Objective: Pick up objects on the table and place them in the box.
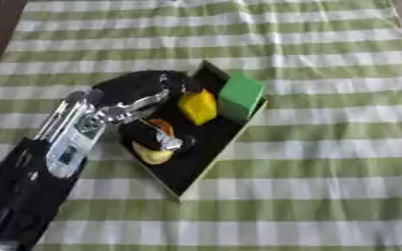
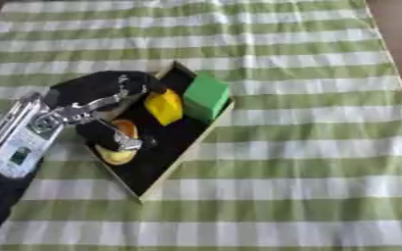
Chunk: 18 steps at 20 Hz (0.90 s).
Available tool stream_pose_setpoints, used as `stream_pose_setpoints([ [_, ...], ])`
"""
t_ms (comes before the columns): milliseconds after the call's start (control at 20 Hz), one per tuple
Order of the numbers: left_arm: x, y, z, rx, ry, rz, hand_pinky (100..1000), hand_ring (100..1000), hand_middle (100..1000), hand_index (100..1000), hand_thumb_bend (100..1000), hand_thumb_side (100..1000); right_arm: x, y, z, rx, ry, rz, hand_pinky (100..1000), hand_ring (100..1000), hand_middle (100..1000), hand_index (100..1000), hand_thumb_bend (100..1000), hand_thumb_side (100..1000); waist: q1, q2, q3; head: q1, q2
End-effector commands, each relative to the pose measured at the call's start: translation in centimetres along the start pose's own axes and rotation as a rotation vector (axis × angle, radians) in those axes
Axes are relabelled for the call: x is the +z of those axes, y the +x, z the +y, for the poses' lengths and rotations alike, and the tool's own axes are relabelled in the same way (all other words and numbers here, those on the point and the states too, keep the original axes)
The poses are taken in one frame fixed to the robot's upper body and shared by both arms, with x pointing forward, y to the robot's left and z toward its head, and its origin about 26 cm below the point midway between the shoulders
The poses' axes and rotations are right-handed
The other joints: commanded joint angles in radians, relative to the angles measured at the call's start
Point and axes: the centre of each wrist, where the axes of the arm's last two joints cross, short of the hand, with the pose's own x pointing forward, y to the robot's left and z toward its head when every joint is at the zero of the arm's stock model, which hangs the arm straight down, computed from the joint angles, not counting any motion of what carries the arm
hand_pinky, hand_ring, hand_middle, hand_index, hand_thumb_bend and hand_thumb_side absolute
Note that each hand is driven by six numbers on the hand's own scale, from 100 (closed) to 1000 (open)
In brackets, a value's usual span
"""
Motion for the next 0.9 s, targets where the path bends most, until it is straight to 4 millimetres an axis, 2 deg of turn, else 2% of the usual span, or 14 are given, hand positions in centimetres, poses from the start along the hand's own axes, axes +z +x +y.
stream_pose_setpoints([
  [50, 0.9, 0.1, 2.5, -0.043, 0.09, -0.009, 885, 950, 848, 927, 394, 578, -0.6, 0.5, -0.2, 0.007, 0.006, -0.026, 866, 872, 603, 742, 100, 514, -0.004, -0.029, 0.002, -0.002, 0.0],
  [100, 1.1, 0.3, 3.2, -0.046, 0.128, -0.014, 866, 937, 837, 918, 300, 508, -0.6, 0.5, -0.2, 0.007, 0.006, -0.025, 866, 872, 603, 742, 100, 515, -0.005, -0.031, 0.003, -0.002, 0.001],
  [150, 1.4, 0.4, 4.1, -0.049, 0.175, -0.021, 825, 909, 821, 915, 135, 403, -0.6, 0.5, -0.2, 0.007, 0.005, -0.024, 866, 871, 604, 743, 100, 516, -0.005, -0.033, 0.004, -0.003, 0.002],
  [200, 1.6, 0.6, 5.0, -0.05, 0.225, -0.029, 793, 892, 810, 915, 100, 365, -0.6, 0.5, -0.2, 0.008, 0.003, -0.024, 866, 871, 604, 743, 100, 517, -0.007, -0.037, 0.006, -0.004, 0.003],
  [350, 3.0, 0.9, 7.4, -0.043, 0.377, -0.035, 732, 853, 781, 880, 100, 335, -0.5, 0.5, -0.4, 0.01, -0.004, -0.025, 866, 870, 605, 743, 100, 519, -0.011, -0.044, 0.011, -0.008, 0.004],
  [550, 5.7, 1.1, 9.8, -0.016, 0.561, 0.003, 703, 815, 754, 842, 100, 427, -0.5, 0.5, -0.7, 0.015, -0.015, -0.034, 865, 869, 608, 745, 100, 526, -0.017, -0.055, 0.024, -0.02, 0.007],
  [600, 6.4, 1.1, 10.1, -0.008, 0.601, 0.017, 697, 811, 752, 837, 100, 477, -0.6, 0.5, -0.7, 0.016, -0.018, -0.037, 864, 868, 609, 745, 100, 529, -0.019, -0.058, 0.028, -0.024, 0.007],
  [900, 10.7, 1.5, 12.3, 0.02, 0.83, 0.081, 695, 799, 742, 829, 100, 496, -0.6, 0.6, -0.9, 0.016, -0.032, -0.054, 863, 866, 612, 746, 100, 531, -0.034, -0.066, 0.039, -0.031, 0.008],
])
